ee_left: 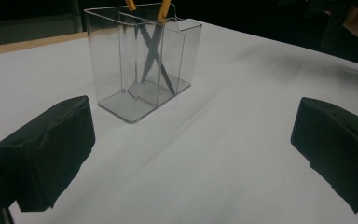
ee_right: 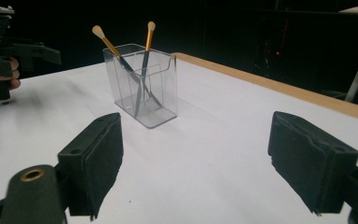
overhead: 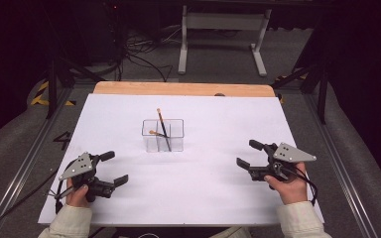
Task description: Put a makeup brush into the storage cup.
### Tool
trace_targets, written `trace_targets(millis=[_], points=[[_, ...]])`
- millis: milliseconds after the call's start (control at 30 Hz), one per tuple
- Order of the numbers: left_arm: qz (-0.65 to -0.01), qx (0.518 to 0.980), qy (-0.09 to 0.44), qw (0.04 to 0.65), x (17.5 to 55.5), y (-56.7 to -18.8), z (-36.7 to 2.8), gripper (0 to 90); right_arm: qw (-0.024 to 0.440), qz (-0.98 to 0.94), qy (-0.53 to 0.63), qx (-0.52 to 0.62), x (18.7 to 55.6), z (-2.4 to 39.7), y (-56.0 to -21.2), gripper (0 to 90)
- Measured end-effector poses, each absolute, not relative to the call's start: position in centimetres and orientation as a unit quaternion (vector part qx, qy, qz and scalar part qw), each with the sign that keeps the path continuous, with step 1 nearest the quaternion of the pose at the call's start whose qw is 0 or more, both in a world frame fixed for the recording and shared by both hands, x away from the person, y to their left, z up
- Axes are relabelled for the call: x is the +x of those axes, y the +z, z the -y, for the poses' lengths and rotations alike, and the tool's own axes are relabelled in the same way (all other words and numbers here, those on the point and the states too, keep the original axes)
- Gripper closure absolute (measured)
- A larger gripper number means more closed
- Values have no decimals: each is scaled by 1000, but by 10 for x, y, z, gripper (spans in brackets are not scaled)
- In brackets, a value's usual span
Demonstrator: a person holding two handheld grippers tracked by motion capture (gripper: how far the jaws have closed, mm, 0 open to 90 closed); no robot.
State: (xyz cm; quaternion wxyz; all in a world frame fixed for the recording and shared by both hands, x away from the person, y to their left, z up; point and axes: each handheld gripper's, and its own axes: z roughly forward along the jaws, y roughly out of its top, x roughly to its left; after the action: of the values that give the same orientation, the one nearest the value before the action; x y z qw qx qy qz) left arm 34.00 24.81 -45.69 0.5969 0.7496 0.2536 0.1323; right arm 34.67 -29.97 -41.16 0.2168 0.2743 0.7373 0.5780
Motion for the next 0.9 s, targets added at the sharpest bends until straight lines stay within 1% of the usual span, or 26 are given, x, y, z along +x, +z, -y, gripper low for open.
trace_targets(millis=[267, 300, 433, 667, 900], points=[[-255, 747, 129, 601, 341, -457, -249, 3, 218, -736, 572, 289, 342, 303, -433, 187], [-251, 748, 126, 602, 341, -457, -249, 3, 209, -735, 574, 293, 340, 303, -438, 187], [-251, 742, 117, 611, 342, -459, -249, 3, 206, -736, 574, 295, 335, 304, -447, 191], [-257, 732, 116, 620, 343, -460, -249, 3, 210, -737, 567, 303, 333, 306, -455, 188], [-259, 732, 120, 618, 344, -461, -250, 3, 213, -732, 570, 307, 333, 306, -456, 185]])
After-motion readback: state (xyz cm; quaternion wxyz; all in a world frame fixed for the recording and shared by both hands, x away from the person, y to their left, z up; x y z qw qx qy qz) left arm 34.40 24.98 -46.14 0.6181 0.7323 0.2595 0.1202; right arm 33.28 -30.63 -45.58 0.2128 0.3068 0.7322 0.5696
